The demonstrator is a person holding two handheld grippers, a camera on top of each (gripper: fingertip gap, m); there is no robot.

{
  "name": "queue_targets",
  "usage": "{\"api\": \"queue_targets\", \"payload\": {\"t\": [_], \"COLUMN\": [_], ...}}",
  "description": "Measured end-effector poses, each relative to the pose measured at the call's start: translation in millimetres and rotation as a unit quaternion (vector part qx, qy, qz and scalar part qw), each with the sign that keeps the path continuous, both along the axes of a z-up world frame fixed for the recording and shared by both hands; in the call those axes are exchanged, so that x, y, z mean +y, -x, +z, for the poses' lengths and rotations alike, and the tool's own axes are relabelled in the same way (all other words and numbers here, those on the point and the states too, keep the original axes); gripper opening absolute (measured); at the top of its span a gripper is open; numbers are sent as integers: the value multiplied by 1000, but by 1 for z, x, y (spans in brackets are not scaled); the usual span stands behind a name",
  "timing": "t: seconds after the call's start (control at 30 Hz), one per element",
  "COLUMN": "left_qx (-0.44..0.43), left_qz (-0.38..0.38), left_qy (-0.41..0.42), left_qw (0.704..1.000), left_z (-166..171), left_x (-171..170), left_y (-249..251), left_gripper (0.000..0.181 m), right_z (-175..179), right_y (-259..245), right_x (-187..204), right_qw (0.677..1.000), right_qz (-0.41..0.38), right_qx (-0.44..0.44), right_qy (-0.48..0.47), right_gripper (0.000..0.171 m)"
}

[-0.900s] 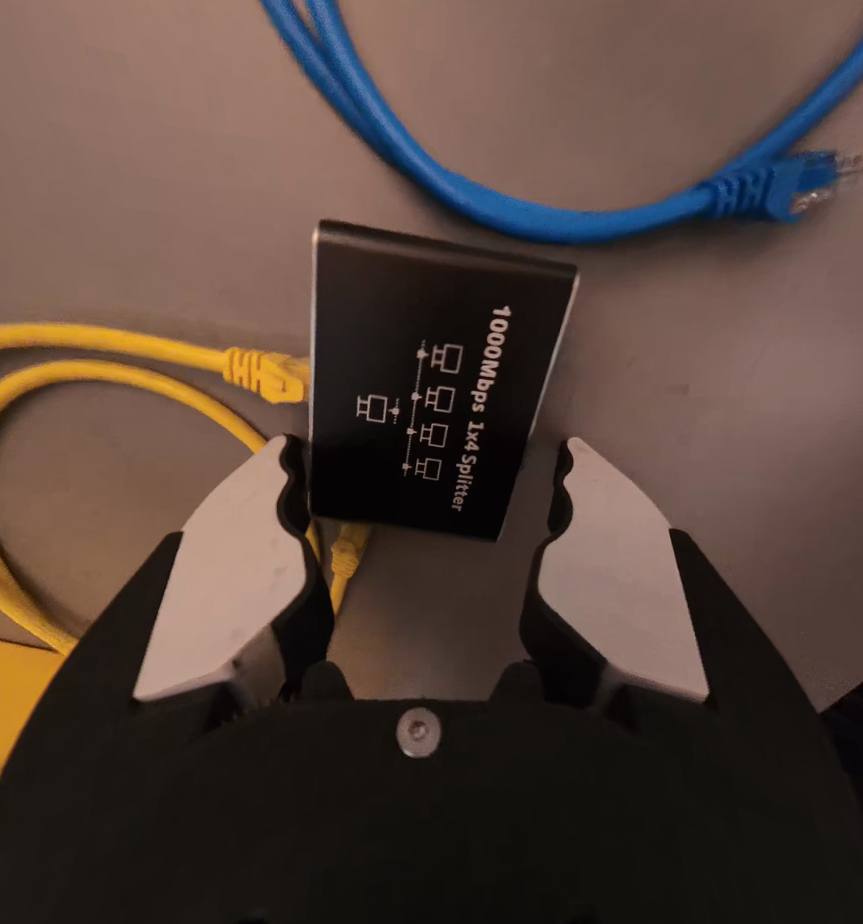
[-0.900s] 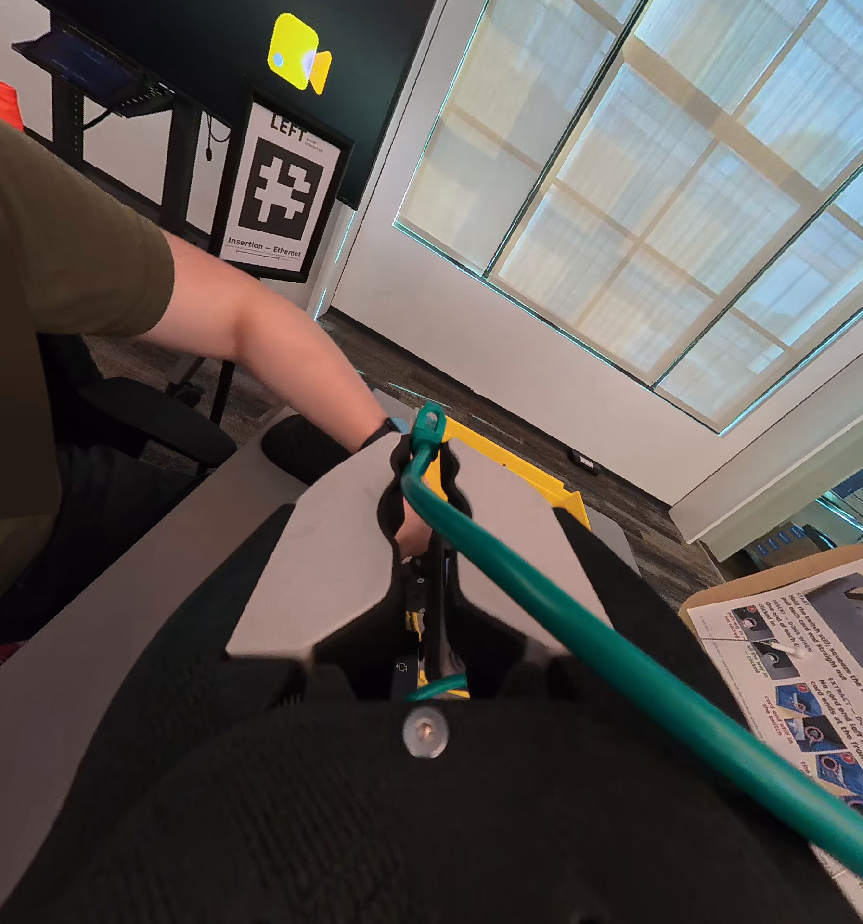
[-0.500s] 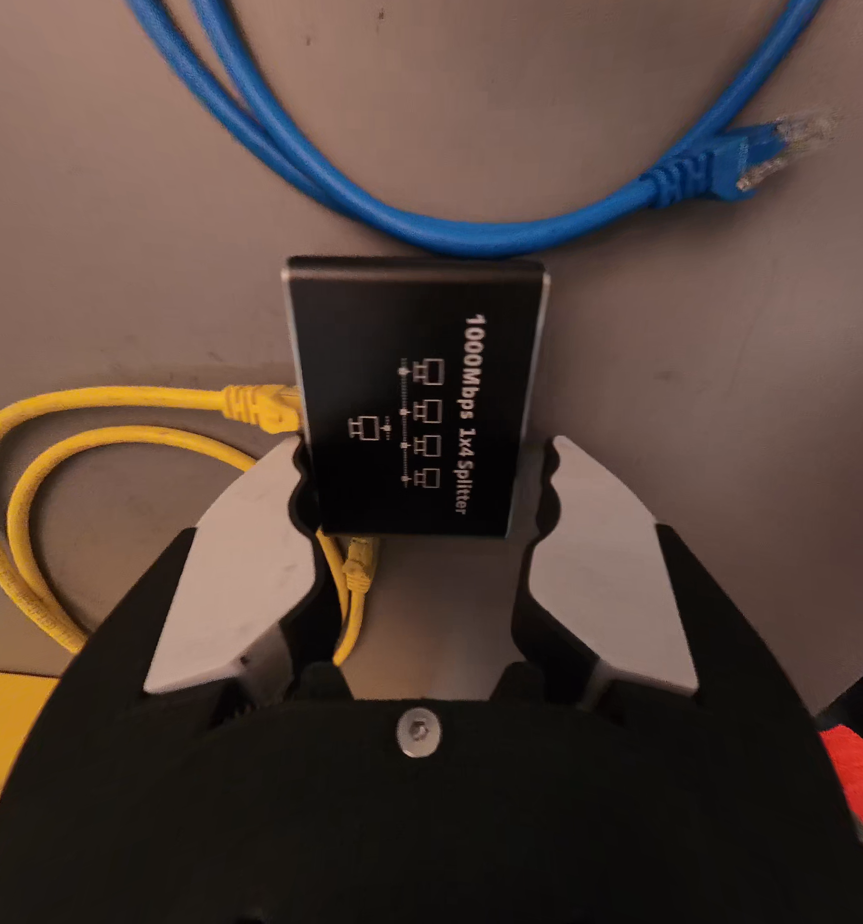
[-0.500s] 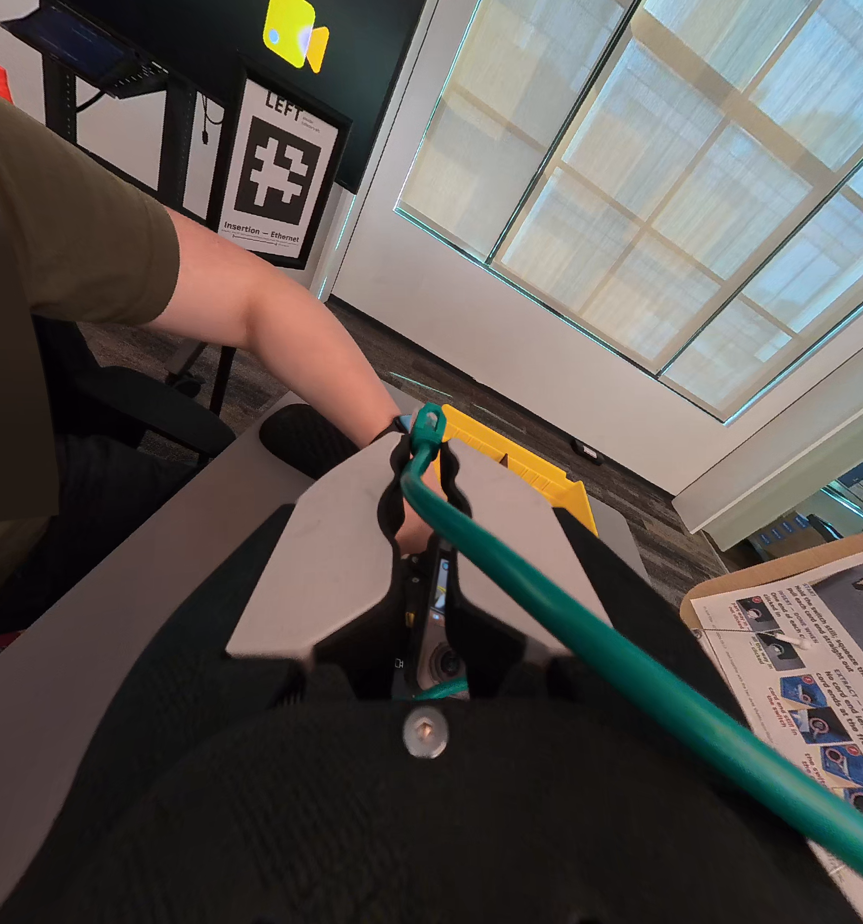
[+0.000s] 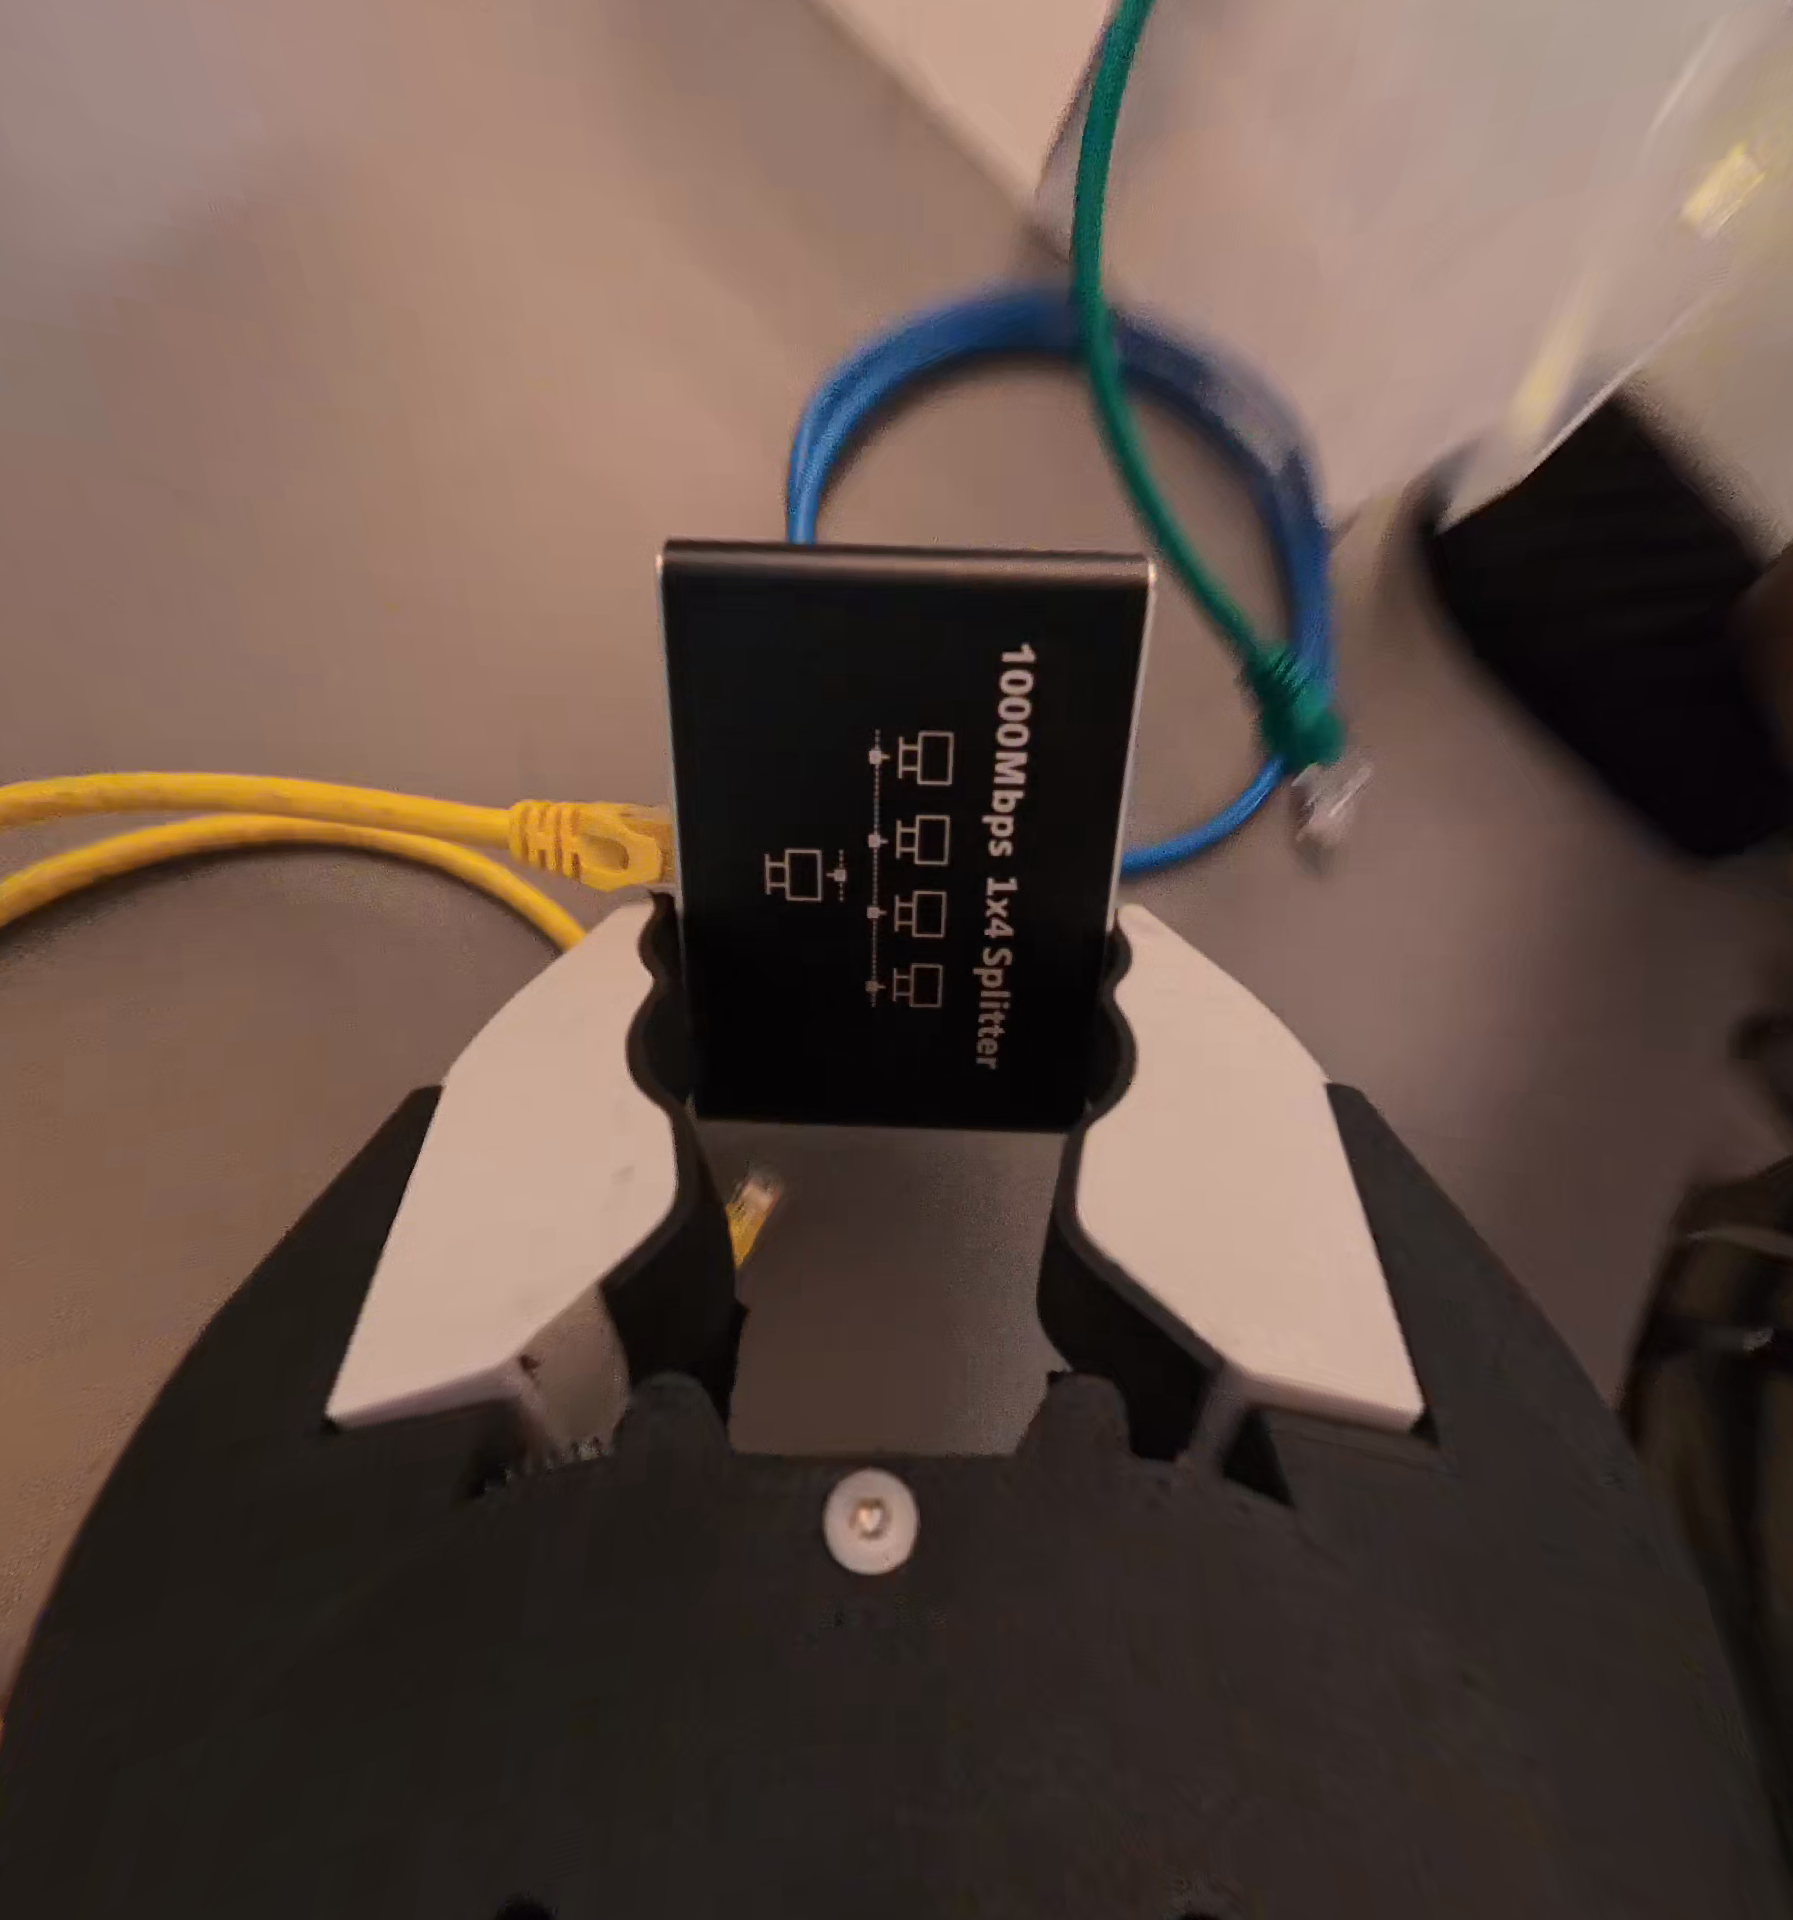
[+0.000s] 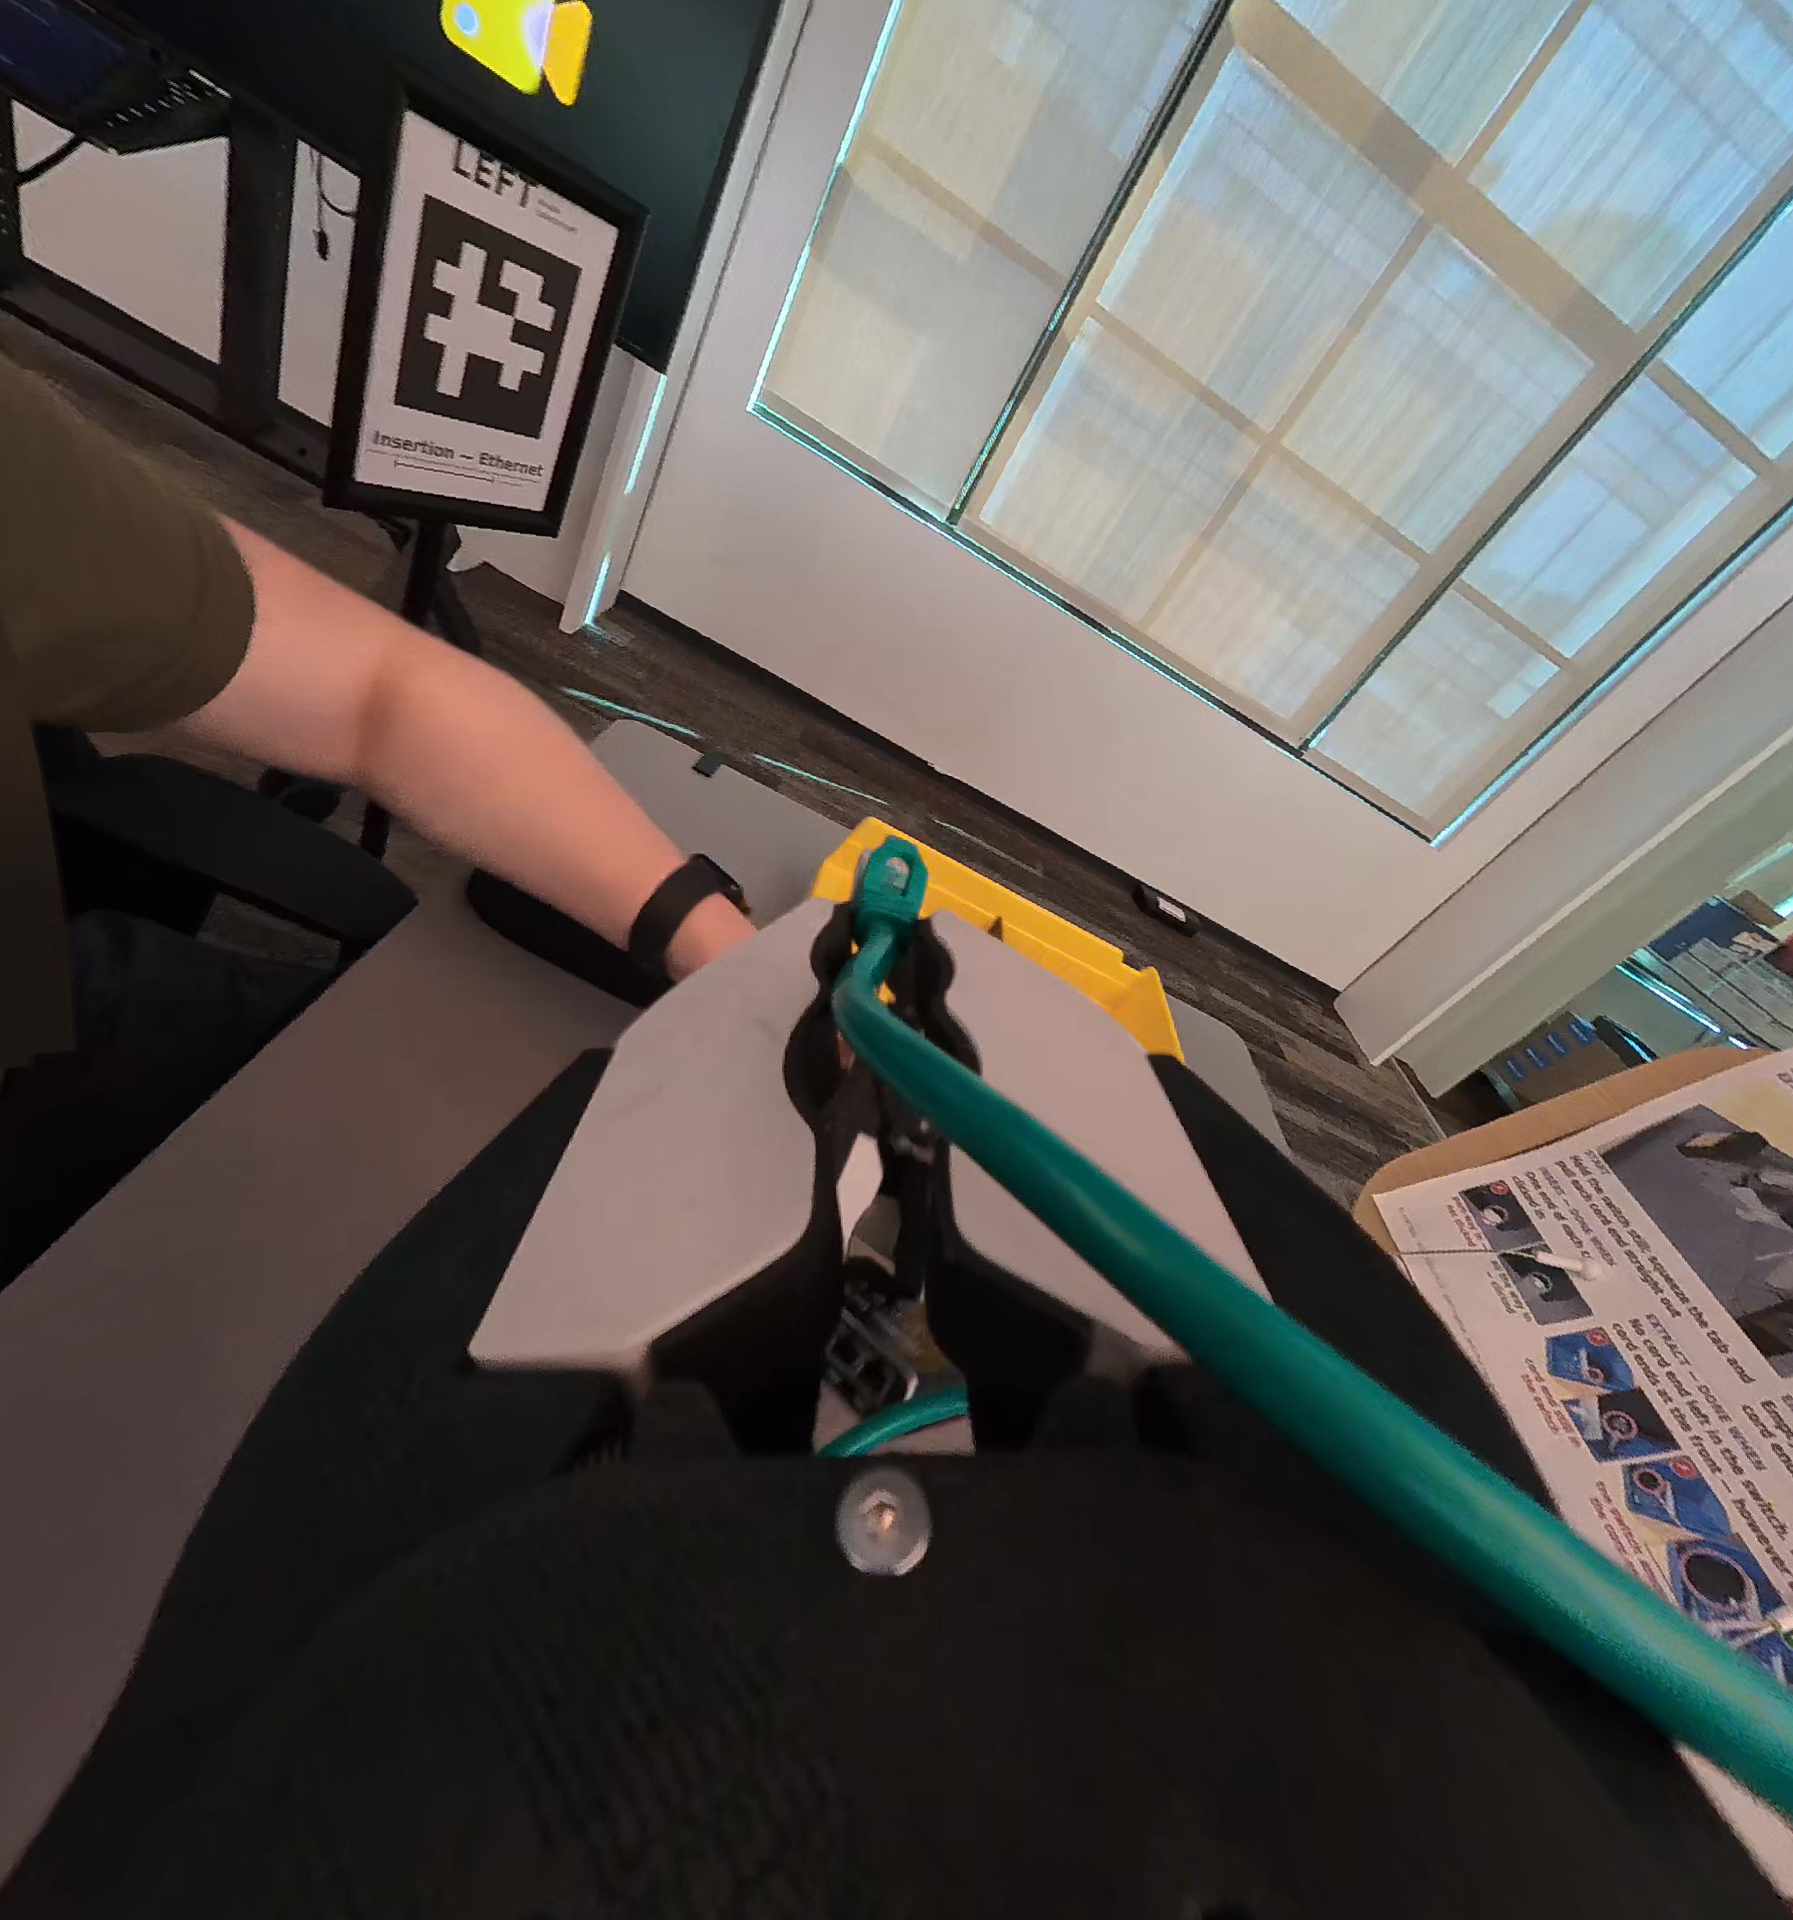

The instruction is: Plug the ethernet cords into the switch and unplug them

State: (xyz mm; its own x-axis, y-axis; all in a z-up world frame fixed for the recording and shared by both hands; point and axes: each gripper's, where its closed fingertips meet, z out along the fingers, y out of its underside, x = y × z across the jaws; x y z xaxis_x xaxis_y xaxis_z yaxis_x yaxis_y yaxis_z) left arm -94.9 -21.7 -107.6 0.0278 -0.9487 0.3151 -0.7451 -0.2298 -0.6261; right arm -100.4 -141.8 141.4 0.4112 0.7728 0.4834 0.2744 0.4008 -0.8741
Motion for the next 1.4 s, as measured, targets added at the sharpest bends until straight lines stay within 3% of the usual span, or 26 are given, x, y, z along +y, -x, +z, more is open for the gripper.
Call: {"api": "queue_targets", "payload": {"t": [0.03,0.2,0.33,0.67,0.97,1.2,1.3,1.4], "left_qx": [-45,-279,-349,-347,-354,-292,-264,-270], "left_qz": [16,47,49,15,16,17,32,27], "left_qy": [30,168,174,48,31,-85,-150,-154], "left_qw": [998,944,919,937,935,952,952,950], "left_z": [16,106,140,155,161,160,161,167], "left_x": [2,11,24,9,5,8,12,8], "left_y": [-4,-15,-20,-31,-28,-19,-14,-10], "left_gripper": [74,74,74,74,74,74,74,74], "right_z": [-1,-3,-7,-37,-34,-40,-41,-34], "right_y": [-1,-14,-22,-25,-25,-25,-21,-15], "right_x": [6,48,68,97,90,86,88,85], "right_qw": [1000,989,963,892,882,859,858,867], "right_qz": [-13,-139,-231,-326,-335,-330,-323,-316], "right_qx": [1,-2,-52,-226,-251,-310,-311,-278], "right_qy": [-1,-53,-130,-217,-214,-237,-249,-266], "right_gripper": [12,12,12,12,12,12,12,12]}}
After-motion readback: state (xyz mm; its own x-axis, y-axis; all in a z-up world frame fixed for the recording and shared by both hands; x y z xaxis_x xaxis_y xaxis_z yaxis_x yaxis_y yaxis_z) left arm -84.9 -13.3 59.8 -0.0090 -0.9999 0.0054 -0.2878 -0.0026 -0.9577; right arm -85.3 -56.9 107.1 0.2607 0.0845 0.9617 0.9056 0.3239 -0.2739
